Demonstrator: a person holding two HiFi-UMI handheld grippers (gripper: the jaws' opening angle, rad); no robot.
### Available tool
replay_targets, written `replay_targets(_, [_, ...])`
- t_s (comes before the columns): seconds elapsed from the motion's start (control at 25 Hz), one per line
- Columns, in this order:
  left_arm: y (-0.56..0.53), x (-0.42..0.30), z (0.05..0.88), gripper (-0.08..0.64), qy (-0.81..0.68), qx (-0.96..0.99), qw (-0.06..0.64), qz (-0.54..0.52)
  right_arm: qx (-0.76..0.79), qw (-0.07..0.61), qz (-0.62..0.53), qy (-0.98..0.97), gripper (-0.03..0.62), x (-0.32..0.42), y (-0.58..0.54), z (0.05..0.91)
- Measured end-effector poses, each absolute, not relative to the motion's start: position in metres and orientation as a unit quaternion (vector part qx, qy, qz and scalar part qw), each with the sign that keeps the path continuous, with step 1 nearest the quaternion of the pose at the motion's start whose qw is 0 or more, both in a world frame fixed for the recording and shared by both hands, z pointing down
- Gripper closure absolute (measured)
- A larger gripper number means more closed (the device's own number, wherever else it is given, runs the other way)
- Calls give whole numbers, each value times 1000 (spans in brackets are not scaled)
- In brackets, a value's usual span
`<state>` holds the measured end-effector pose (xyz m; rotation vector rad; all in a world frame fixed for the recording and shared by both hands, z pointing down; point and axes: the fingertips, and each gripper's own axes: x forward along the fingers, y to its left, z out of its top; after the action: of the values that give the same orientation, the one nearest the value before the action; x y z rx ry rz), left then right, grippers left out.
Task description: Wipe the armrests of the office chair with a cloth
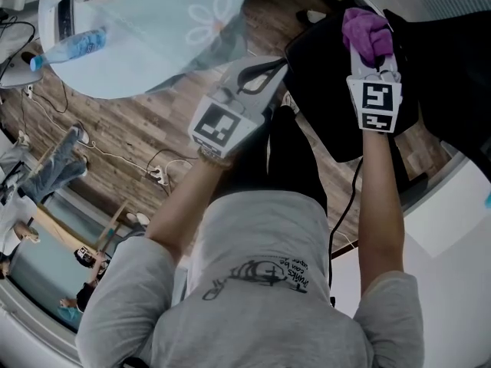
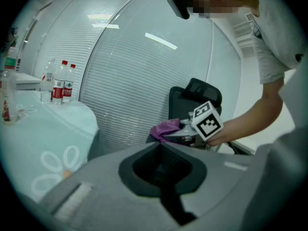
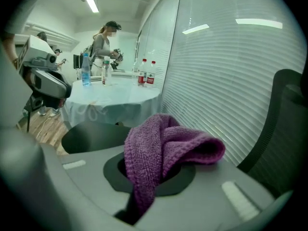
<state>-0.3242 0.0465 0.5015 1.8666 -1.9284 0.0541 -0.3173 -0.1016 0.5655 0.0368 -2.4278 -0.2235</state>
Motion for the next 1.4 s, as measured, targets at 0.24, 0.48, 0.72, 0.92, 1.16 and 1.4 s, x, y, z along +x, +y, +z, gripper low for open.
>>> replay_targets(0.24, [43, -325, 501, 560, -701, 676, 225, 17, -51, 325, -90, -940, 563, -322, -27, 561])
replay_targets(0.48, [47, -334, 501, 560, -711, 667, 223, 18, -118, 308, -89, -940, 565, -313, 33, 557])
replay_targets(0.72, [53, -339, 506, 560, -715, 661, 227, 22, -145, 304, -96, -937, 565, -314, 42, 558])
replay_targets(0.92, [52, -336, 505, 560, -713, 663, 227, 22, -136, 310, -106, -935, 563, -314, 19, 560])
replay_targets(1.16, [50, -331, 509, 560, -710, 665, 229, 23, -97, 321, -117, -935, 563, -316, -36, 566])
replay_targets(1.4, [49, -328, 507, 560, -706, 669, 229, 25, -60, 335, -139, -930, 563, -319, -97, 569])
